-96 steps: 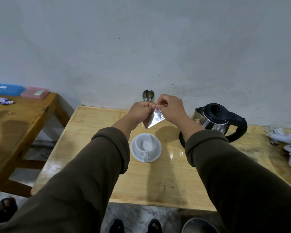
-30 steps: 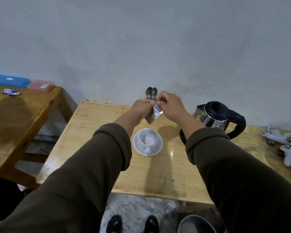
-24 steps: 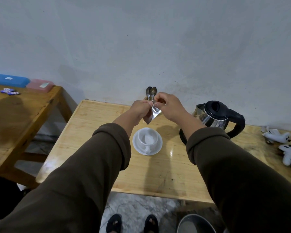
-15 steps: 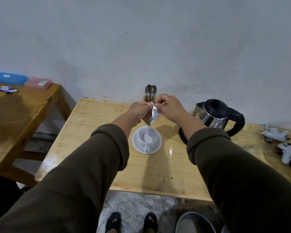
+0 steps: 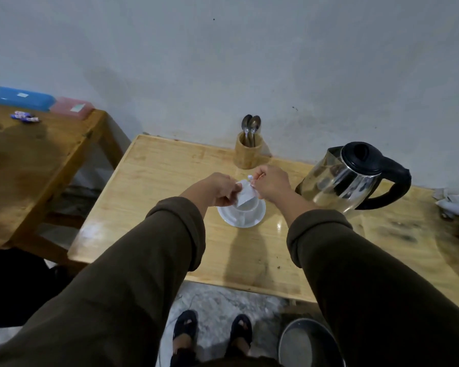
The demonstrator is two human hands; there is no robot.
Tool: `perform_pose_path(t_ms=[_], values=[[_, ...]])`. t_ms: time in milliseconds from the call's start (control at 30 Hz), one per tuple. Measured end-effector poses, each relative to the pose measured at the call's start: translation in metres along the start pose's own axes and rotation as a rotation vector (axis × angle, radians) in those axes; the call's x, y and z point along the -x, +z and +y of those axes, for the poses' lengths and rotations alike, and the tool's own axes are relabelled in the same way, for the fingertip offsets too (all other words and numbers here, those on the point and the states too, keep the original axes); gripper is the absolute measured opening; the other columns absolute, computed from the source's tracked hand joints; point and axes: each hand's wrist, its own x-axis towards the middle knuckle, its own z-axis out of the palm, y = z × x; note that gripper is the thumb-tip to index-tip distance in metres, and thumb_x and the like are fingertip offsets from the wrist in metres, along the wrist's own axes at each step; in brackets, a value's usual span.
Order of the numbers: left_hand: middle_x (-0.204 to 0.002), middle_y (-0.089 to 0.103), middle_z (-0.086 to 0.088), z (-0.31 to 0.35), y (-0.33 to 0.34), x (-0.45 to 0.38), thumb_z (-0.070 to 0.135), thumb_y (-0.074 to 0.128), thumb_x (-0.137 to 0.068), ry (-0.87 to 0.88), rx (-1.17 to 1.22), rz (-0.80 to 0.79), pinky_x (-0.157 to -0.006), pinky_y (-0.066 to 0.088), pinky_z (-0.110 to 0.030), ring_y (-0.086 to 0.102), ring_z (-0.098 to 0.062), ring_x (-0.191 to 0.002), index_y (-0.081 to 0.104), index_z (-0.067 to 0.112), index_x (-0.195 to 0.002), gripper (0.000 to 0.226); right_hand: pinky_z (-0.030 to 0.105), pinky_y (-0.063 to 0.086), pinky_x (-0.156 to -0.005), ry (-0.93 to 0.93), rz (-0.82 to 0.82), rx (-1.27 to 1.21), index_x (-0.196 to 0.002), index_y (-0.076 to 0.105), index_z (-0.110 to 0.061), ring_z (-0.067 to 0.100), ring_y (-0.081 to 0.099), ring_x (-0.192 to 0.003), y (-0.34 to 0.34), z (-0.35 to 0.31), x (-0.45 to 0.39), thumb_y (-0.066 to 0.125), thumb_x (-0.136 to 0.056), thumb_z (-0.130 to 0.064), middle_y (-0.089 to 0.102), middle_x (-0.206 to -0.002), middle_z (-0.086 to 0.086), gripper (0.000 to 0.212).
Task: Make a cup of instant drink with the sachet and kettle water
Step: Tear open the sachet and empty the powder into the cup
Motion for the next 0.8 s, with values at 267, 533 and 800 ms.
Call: perform_pose_path(t_ms=[267,533,800], values=[[-0.065,0.049,-0.005,-0.011,0.003,-0.018,0.002,0.053,-0.092,0.012,-0.068,0.112,-0.039,0.046,-0.013,0.047,-0.012,-0.053,0.053,0.012,-0.065,0.029,0.021,0.040,-0.073,-0.041,-0.027,0.023,-0.078,0.065,-0.016,0.017,0.055,-0.084,0.022,0.013,-0.001,0.060,-0.081,-0.006,0.064,-0.084,0.002,0.012],[-0.069,0.061,-0.009,-0.011,0.011,-0.036,0.011,0.069,-0.081,-0.060,-0.207,0.185,-0.068,0.057,-0.026,0.059,-0.019,-0.061,0.064,0.007,-0.088,0.009,0.020,0.036,-0.071,-0.024,-0.089,-0.053,-0.082,0.061,-0.015,0.017,0.050,-0.084,0.025,0.021,-0.009,0.056,-0.087,-0.006,0.056,-0.078,-0.001,0.011],[-0.080,0.067,-0.002,-0.010,0.014,-0.045,0.025,0.062,-0.083,-0.003,-0.591,0.349,-0.088,0.055,-0.027,0.062,-0.018,-0.074,0.075,0.012,-0.103,0.027,0.019,0.037,-0.059,-0.020,-0.158,-0.121,-0.087,0.070,-0.008,0.015,0.049,-0.083,0.017,0.022,-0.010,0.056,-0.086,-0.001,0.060,-0.084,0.002,0.016]])
